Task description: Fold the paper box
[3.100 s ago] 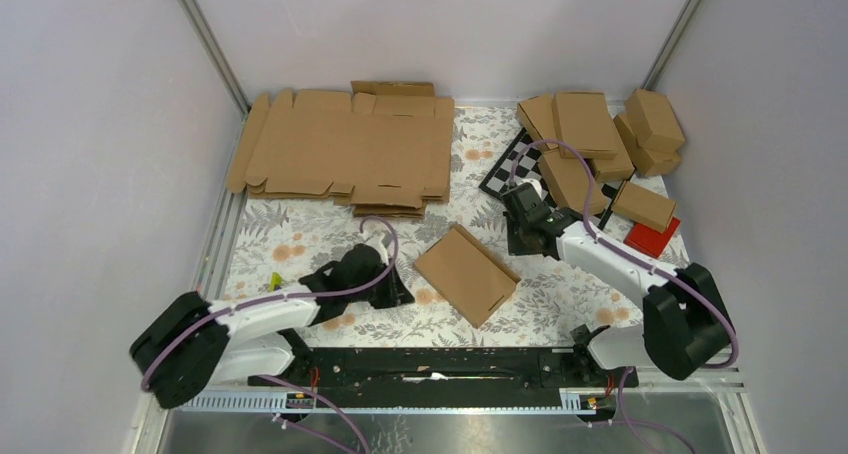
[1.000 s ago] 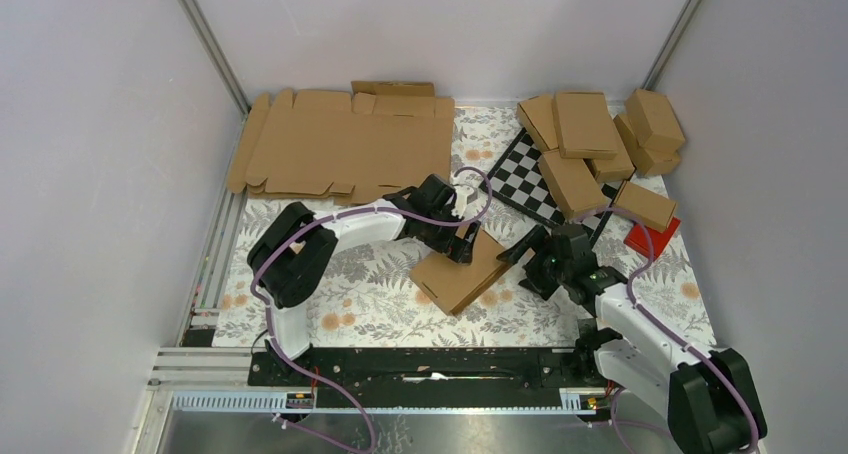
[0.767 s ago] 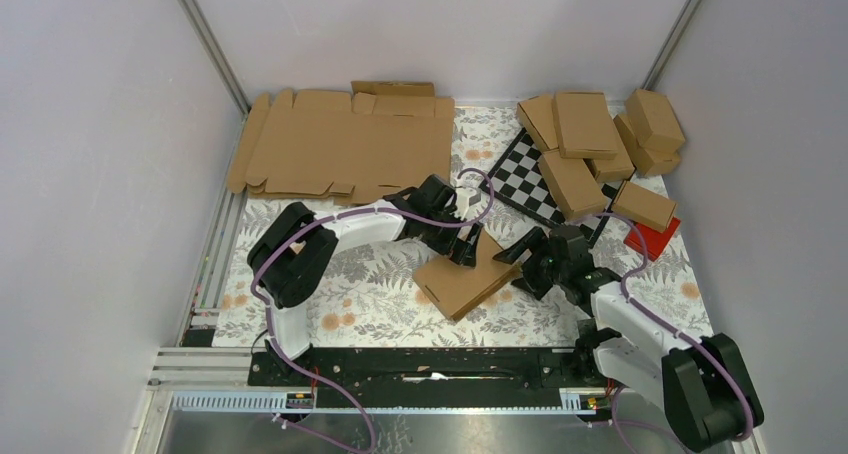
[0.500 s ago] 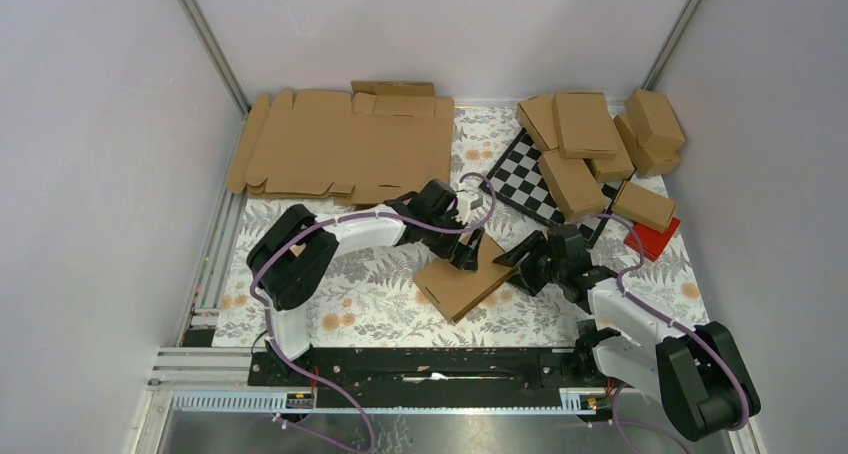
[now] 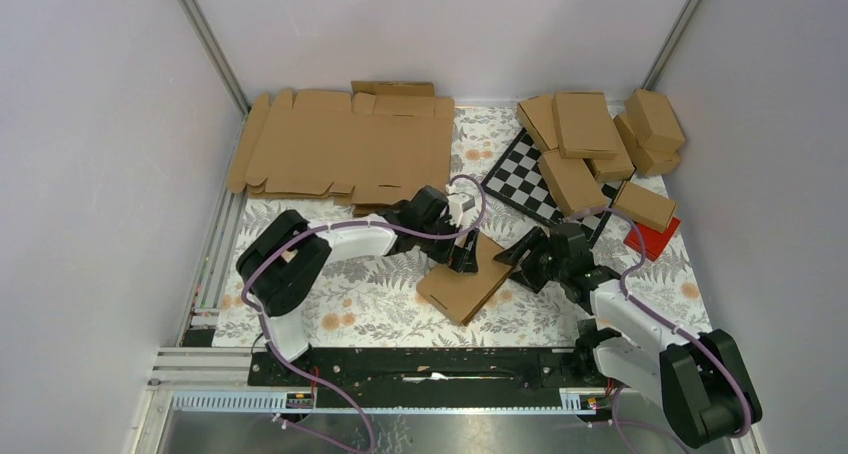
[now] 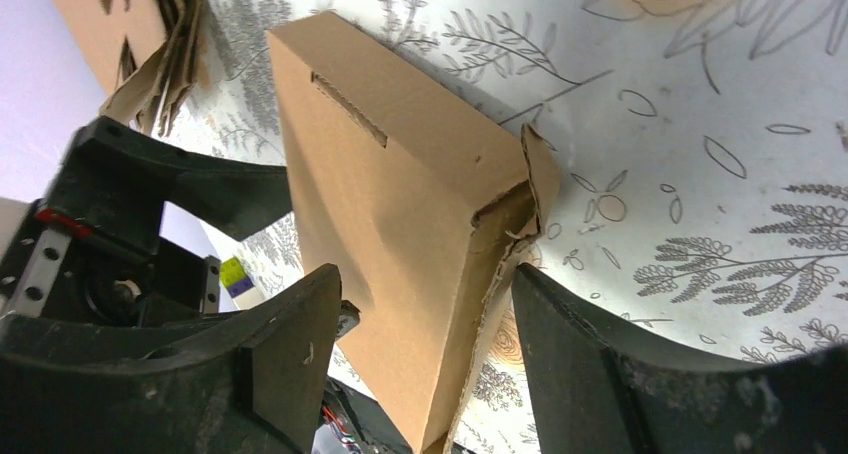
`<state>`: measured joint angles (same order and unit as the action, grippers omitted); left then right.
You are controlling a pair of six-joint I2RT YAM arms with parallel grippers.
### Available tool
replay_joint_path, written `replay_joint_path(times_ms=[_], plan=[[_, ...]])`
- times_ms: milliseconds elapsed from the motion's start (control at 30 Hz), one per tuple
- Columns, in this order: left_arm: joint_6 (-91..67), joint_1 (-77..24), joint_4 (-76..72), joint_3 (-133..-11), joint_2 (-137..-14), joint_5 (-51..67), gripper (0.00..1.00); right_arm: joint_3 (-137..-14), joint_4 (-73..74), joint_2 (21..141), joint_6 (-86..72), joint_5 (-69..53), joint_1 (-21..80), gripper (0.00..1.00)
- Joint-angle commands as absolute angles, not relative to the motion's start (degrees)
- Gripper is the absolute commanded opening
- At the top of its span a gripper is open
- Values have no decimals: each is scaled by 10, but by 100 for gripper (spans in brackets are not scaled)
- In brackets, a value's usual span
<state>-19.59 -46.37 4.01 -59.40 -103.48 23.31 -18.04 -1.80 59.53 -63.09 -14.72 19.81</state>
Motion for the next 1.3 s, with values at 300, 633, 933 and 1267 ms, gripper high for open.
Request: replay_joint_path(times_ms=[300,633,933,1267], plan=[[-356,-403,-7,-454,-862,106,99,-328,-48,732,-421,-267,198,95],[-375,-399,106,-415,-691,40,99,-284,-5,668,-390,-262,198,100],[-368,-380,111,-360,-633,45,99,-181,-9,571,-459,-296,198,100],[-383,-347,4,-323,-688,176,92,-109,-76,520,-550,-325,198,100]])
